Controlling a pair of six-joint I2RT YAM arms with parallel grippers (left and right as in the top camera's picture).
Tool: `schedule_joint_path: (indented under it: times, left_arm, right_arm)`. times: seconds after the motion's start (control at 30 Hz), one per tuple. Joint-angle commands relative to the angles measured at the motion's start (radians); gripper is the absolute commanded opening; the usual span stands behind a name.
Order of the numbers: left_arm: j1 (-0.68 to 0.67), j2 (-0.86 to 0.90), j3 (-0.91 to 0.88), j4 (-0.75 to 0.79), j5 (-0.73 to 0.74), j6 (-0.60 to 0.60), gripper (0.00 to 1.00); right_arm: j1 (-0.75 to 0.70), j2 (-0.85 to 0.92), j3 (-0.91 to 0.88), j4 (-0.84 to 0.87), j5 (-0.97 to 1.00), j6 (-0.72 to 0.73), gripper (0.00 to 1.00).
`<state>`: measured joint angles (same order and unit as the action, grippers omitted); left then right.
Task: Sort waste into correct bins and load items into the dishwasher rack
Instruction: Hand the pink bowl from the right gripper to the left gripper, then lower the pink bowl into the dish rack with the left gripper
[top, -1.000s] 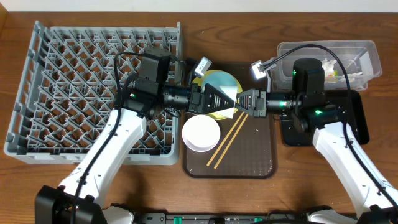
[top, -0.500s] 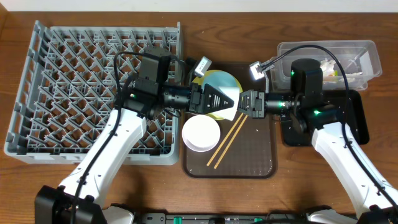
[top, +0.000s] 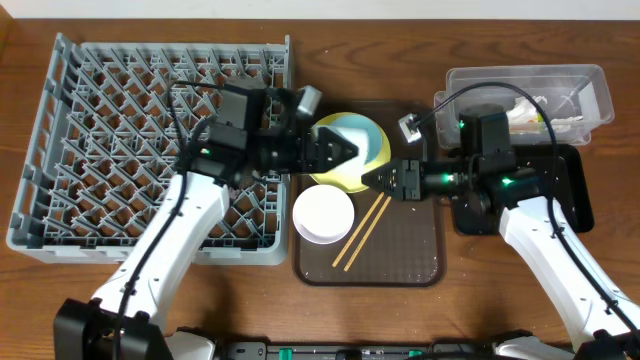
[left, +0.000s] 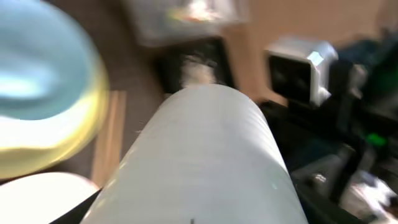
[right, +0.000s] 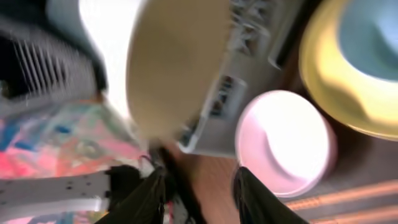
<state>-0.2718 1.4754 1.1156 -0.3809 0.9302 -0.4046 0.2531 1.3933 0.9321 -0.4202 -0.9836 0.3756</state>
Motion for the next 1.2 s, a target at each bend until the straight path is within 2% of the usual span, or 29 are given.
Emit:
schedule_joint_path:
  times: [0.0, 0.17, 0.33, 0.4, 0.67, 1.17]
  left_arm:
    - [0.061, -0.036, 0.001, -0.053, -0.186, 0.098, 0.19]
    - [0.167, -0.124, 0.002, -0.179, -0.385, 0.151, 0.19]
    - [0.269, -0.216, 0.002, -0.338, -0.736, 0.15, 0.19]
    - [0.293, -0.224, 0.001, -0.404, -0.822, 0.15, 0.19]
    - [0.308, -0.154, 0.001, -0.542, -0.925, 0.15, 0.19]
    - [0.308, 0.071, 0.001, -0.53, -0.943, 0.149, 0.19]
  right_arm:
    - [0.007, 0.0, 0.003, -0.054, 0.173, -0.082, 0.36]
    - [0.007, 0.0, 0.003, -0.12, 0.285, -0.15, 0.35]
    - [0.008, 0.0, 0.003, -0.134, 0.309, -0.172, 0.36]
    - [0.008, 0.0, 0.003, -0.142, 0.331, -0.172, 0.36]
    - [0.008, 0.0, 0.003, -0.175, 0.412, -0.172, 0.35]
    - [0.008, 0.0, 0.003, -0.187, 0.412, -0.172, 0.35]
